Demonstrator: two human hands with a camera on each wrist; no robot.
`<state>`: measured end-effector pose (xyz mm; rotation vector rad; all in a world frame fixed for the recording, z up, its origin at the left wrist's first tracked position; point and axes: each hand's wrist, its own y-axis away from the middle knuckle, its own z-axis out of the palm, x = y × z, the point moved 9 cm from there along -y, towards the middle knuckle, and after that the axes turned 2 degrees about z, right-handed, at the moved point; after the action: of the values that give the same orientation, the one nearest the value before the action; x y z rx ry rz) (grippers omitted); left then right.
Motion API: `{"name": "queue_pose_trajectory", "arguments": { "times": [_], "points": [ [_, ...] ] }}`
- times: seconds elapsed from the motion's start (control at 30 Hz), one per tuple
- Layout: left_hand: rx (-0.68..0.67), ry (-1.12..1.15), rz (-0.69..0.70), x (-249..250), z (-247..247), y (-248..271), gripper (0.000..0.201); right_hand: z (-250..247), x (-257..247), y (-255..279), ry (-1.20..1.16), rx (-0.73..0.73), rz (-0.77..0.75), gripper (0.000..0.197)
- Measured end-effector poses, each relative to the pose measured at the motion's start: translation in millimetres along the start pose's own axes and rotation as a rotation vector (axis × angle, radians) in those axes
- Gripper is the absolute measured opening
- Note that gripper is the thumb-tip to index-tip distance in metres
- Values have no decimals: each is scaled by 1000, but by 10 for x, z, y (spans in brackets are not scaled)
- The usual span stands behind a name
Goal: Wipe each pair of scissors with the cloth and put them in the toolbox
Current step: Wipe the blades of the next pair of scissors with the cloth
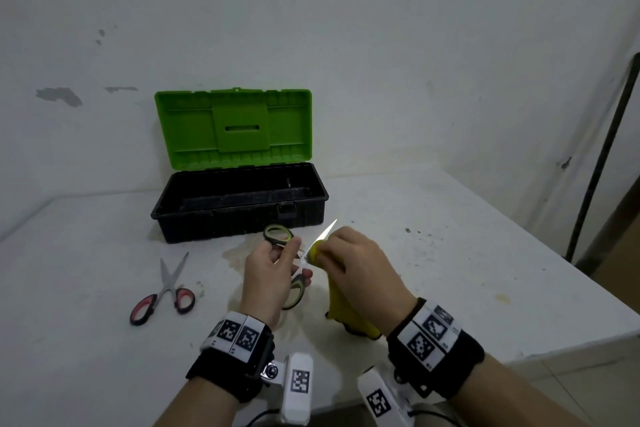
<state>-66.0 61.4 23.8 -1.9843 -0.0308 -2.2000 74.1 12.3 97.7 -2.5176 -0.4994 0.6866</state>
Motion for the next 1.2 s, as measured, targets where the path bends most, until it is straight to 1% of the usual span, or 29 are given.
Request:
{"name": "queue_pose_trajectory", "arguments": {
  "times": [0.03,0.1,0.17,0.27,0.33,0.4,0.5,0.6,0.67,0.77,0.8,0.83,0.9,0.97,1.0,1.1,1.2],
  "points": [
    [-5,-5,3,6,11,1,29,64,-28,26,15,-19,-13,13],
    [-13,-14,12,31,29,21,29,95,6,14,22,1,-2,12],
    [-10,-22,23,56,24,42,29,56,139,-50,10,32,62,13],
    [-10,-36,23,67,10,61,28,-75,387,-178,6,75,204,16],
    [-11,-40,23,78,15,77,28,-182,414,-208,15,108,230,17],
    [1,-31,7,72,1,76,28,-213,269,-179,12,115,180,16],
    [30,30,-30,29,-22,61,33,-68,-65,-75,18,51,81,17],
    [51,-56,11,59,-21,63,37,127,-191,-34,32,15,23,15],
    [59,-52,5,60,-27,79,37,171,-104,-48,40,17,34,14],
    [50,38,-50,-3,-44,83,36,92,143,-109,63,36,142,17],
    [53,45,-60,-24,-52,83,36,55,173,-116,67,44,157,18],
    [53,42,-64,-33,-58,79,35,23,139,-112,68,52,143,18],
    [64,10,-34,-10,-65,59,36,18,-95,-86,60,38,59,18],
    [51,-68,18,1,-35,37,41,105,-329,-31,66,-6,-21,18],
    [40,-93,35,6,-16,36,42,162,-385,-18,72,-29,-38,17],
    [43,-110,40,6,-27,66,45,228,-383,-38,87,-51,-47,15],
    [89,-74,17,10,-97,81,41,272,-292,-10,128,-186,-1,22]
  ]
}}
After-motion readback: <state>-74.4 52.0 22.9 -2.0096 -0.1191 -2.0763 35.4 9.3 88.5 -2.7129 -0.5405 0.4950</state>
